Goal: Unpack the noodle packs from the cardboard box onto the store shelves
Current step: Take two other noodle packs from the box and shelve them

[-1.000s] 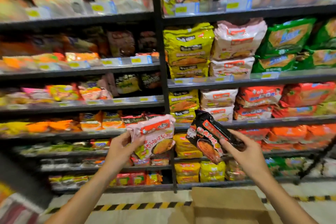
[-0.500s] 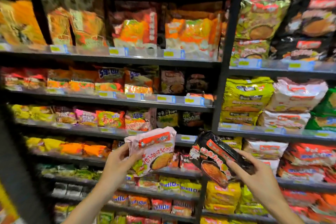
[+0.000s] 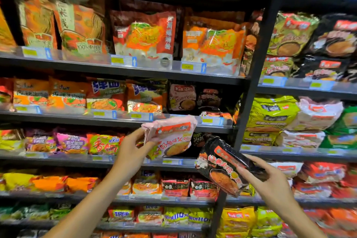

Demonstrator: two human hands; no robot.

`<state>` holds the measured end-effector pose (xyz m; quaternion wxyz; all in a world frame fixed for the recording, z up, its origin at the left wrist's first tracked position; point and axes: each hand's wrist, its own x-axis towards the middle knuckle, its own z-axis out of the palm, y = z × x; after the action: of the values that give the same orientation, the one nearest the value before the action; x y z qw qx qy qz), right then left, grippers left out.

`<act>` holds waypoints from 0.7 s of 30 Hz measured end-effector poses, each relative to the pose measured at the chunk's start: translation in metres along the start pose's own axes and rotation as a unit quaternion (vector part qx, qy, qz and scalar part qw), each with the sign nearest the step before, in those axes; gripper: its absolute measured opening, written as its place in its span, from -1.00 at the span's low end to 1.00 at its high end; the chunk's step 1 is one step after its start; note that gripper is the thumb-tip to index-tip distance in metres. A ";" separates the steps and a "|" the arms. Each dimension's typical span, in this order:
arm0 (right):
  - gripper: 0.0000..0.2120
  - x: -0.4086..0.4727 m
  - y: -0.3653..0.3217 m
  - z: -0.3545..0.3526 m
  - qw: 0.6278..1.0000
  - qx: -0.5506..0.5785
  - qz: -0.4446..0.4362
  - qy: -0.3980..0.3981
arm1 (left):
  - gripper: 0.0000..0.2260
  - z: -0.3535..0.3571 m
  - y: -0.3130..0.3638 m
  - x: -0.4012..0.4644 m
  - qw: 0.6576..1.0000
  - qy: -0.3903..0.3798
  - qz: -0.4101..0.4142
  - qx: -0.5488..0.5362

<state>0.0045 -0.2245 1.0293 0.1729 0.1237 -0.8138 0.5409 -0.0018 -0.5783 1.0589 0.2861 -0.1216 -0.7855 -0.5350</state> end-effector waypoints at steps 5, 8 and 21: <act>-0.71 0.037 0.000 -0.007 1.000 0.007 -0.022 0.015 | -0.94 0.019 -0.004 0.067 0.999 0.013 0.033 -0.014; -0.72 0.064 0.003 -0.012 0.998 0.022 -0.042 0.031 | -0.92 0.033 -0.012 0.103 0.998 0.035 0.047 -0.013; -0.68 0.133 0.027 -0.008 0.997 0.046 -0.046 0.041 | -0.82 0.095 -0.058 0.204 1.000 0.017 0.002 -0.017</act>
<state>-0.1263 -0.2081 1.0647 0.2249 0.1469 -0.7735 0.5740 -0.2256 -0.5386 1.1081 0.2985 -0.1186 -0.7710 -0.5499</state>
